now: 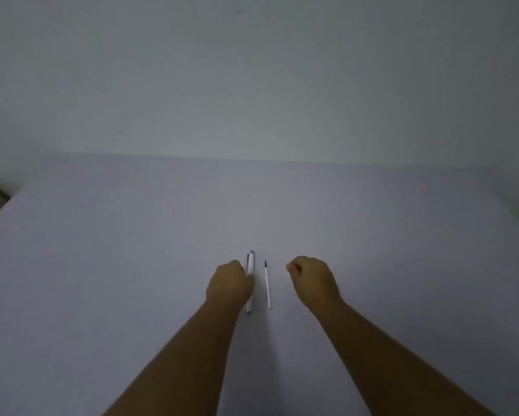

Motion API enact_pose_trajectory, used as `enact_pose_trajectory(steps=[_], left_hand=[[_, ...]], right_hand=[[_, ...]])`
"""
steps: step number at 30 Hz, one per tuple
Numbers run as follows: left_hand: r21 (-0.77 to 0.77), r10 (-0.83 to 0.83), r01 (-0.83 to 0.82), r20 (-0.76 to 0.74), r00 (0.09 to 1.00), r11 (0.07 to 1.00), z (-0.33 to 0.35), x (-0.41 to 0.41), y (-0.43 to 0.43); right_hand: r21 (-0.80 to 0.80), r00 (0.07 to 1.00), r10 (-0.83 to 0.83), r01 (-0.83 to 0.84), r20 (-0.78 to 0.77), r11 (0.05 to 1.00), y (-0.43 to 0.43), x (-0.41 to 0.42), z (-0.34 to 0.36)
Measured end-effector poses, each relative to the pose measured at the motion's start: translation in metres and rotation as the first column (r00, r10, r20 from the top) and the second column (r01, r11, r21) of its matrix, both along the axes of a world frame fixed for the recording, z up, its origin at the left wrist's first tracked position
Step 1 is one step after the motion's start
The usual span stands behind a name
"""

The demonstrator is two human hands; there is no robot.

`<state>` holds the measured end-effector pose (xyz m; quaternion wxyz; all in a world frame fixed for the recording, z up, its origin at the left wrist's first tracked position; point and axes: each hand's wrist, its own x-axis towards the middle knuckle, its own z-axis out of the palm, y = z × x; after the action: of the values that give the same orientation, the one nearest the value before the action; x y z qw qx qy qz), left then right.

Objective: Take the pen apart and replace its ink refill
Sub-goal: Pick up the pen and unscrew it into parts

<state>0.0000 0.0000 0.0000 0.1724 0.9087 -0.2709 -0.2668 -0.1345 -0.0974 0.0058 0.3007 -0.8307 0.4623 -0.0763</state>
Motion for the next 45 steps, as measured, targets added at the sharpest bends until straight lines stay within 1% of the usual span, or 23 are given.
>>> enact_pose_trajectory(steps=[2, 5, 10, 13, 16, 18, 20, 23, 25, 28, 29, 31, 32, 33, 34, 36, 37, 38, 41, 43, 45], left_hand=[[0.004, 0.051, -0.051, -0.045, 0.998, 0.999, -0.008, -0.001, 0.001], [0.0, 0.092, -0.092, -0.082, 0.992, 0.996, -0.023, -0.002, 0.004], [-0.054, 0.082, -0.088, -0.117, 0.99, 0.995, -0.028, 0.004, 0.004], [-0.137, 0.069, -0.089, -0.149, 0.986, 0.987, -0.021, 0.005, 0.01], [-0.242, 0.01, -0.053, -0.175, 0.984, 0.969, -0.011, -0.001, 0.018], [-0.283, -0.082, 0.033, -0.162, 0.983, 0.959, -0.006, -0.01, 0.023], [-0.319, -0.135, 0.076, -0.168, 0.977, 0.945, -0.003, -0.015, 0.027], [-0.347, -0.145, 0.052, -0.25, 0.957, 0.936, 0.004, -0.016, 0.024], [-0.343, -0.149, 0.041, -0.295, 0.944, 0.938, 0.012, -0.013, 0.017], [-0.296, -0.214, 0.128, -0.281, 0.936, 0.947, 0.021, -0.004, 0.004], [-0.264, -0.242, 0.169, -0.273, 0.931, 0.95, 0.022, -0.001, 0.003], [-0.169, -0.293, 0.256, -0.253, 0.922, 0.952, 0.018, 0.003, 0.007], [-0.129, -0.299, 0.274, -0.255, 0.92, 0.953, 0.014, 0.004, 0.013], [-0.11, -0.278, 0.257, -0.27, 0.922, 0.96, 0.009, 0.005, 0.02], [-0.113, -0.237, 0.213, -0.294, 0.926, 0.97, 0.003, 0.006, 0.026], [-0.153, -0.142, 0.096, -0.33, 0.933, 0.984, -0.005, 0.009, 0.032], [-0.176, -0.106, 0.048, -0.34, 0.934, 0.983, -0.007, 0.009, 0.033], [-0.197, -0.08, 0.01, -0.353, 0.932, 0.98, -0.006, 0.009, 0.032], [-0.253, -0.044, -0.062, -0.393, 0.918, 0.965, -0.001, 0.009, 0.025], [-0.274, -0.054, -0.064, -0.404, 0.913, 0.96, 0.003, 0.01, 0.021], [-0.285, -0.064, -0.056, -0.396, 0.916, 0.957, 0.004, 0.01, 0.02]], right_hand=[[0.053, 0.999, -0.039, 0.037, 0.038, 0.998, 0.0, 0.002, -0.006], [0.092, 0.999, -0.036, 0.033, 0.04, 0.995, 0.005, 0.007, -0.015], [0.12, 0.998, -0.025, 0.019, 0.053, 0.993, 0.012, 0.016, -0.022], [0.186, 0.994, -0.057, 0.038, 0.098, 0.982, 0.015, 0.022, -0.018], [0.366, 0.97, -0.184, 0.116, 0.158, 0.924, 0.015, 0.033, -0.006], [0.467, 0.952, -0.251, 0.144, 0.176, 0.873, 0.014, 0.039, 0.002], [0.489, 0.948, -0.271, 0.16, 0.165, 0.857, 0.013, 0.044, 0.008], [0.488, 0.931, -0.318, 0.197, 0.178, 0.85, 0.006, 0.048, 0.014], [0.502, 0.894, -0.403, 0.261, 0.196, 0.824, 0.003, 0.049, 0.015], [0.577, 0.8, -0.551, 0.341, 0.236, 0.742, 0.005, 0.05, 0.007], [0.602, 0.766, -0.597, 0.365, 0.239, 0.71, 0.005, 0.05, 0.003], [0.656, 0.665, -0.706, 0.423, 0.244, 0.625, -0.001, 0.045, -0.003], [0.669, 0.631, -0.738, 0.442, 0.241, 0.597, -0.007, 0.04, -0.004], [0.652, 0.643, -0.729, 0.453, 0.234, 0.609, -0.014, 0.034, -0.007], [0.601, 0.712, -0.67, 0.447, 0.21, 0.663, -0.02, 0.027, -0.011], [0.478, 0.876, -0.472, 0.376, 0.095, 0.794, -0.027, 0.016, -0.019], [0.435, 0.923, -0.384, 0.331, 0.038, 0.837, -0.026, 0.013, -0.023], [0.42, 0.943, -0.334, 0.3, 0.006, 0.856, -0.022, 0.011, -0.027], [0.382, 0.947, -0.321, 0.288, 0.025, 0.878, -0.013, 0.01, -0.034], [0.313, 0.959, -0.283, 0.262, 0.024, 0.913, -0.011, 0.012, -0.037], [0.28, 0.968, -0.251, 0.238, 0.014, 0.93, -0.01, 0.014, -0.037]])
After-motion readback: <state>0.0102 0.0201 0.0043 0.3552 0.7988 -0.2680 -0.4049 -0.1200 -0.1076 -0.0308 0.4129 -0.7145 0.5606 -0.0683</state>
